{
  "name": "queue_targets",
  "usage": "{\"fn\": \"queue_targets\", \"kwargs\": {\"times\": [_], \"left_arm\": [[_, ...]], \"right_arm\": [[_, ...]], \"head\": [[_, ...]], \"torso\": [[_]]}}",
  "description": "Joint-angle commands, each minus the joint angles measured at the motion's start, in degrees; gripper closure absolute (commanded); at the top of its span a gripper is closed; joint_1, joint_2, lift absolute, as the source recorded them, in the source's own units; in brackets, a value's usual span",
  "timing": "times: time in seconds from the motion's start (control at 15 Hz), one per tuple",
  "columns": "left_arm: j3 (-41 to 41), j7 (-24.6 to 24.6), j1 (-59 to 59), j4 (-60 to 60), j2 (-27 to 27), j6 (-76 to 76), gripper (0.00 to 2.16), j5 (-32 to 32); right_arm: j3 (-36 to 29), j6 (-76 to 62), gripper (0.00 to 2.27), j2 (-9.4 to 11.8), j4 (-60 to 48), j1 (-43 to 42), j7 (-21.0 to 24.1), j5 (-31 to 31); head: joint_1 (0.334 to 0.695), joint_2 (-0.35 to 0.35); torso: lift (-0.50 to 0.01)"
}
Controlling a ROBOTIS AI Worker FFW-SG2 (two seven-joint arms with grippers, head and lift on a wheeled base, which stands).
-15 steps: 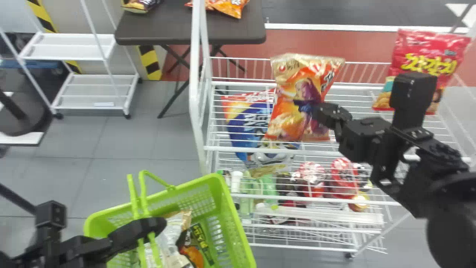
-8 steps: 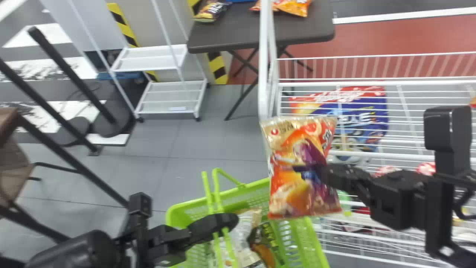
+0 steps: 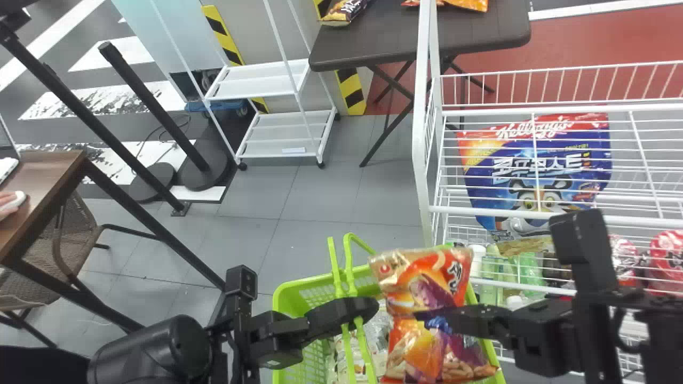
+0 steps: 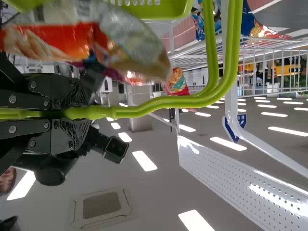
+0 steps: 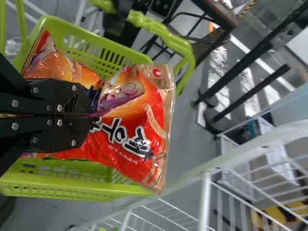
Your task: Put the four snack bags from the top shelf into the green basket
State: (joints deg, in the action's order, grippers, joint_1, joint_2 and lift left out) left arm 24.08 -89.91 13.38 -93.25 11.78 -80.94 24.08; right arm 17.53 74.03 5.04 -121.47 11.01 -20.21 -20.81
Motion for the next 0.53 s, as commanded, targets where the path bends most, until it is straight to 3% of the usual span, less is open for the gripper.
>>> {"fn": "queue_targets", "kwargs": {"times": [0.0,0.07,0.13,0.2,0.47], "left_arm": [[0.1,-0.7,0.2,0.0,0.0,0.1,2.15,0.0],[0.1,-0.7,0.2,0.0,0.0,0.1,2.15,0.0],[0.1,-0.7,0.2,0.1,0.0,0.1,2.15,0.0],[0.1,-0.7,0.2,0.1,0.0,0.1,2.15,0.0],[0.2,-0.7,0.3,0.1,0.0,0.1,2.15,0.0]], "right_arm": [[0.8,4.0,2.02,-0.1,2.0,-1.4,0.0,0.1],[0.8,6.8,1.45,0.1,1.9,-1.7,0.0,0.0],[0.5,8.9,0.29,0.1,1.9,-1.8,0.0,-0.1],[0.0,9.4,0.00,0.1,1.9,-1.9,-0.1,-0.5],[-8.4,9.4,0.04,0.2,-5.8,-0.3,-2.9,-2.0]], "head": [[0.695,0.350],[0.695,0.350],[0.695,0.350],[0.695,0.350],[0.695,0.350]], "torso": [[0.000],[0.000],[0.000],[0.000],[0.000]]}}
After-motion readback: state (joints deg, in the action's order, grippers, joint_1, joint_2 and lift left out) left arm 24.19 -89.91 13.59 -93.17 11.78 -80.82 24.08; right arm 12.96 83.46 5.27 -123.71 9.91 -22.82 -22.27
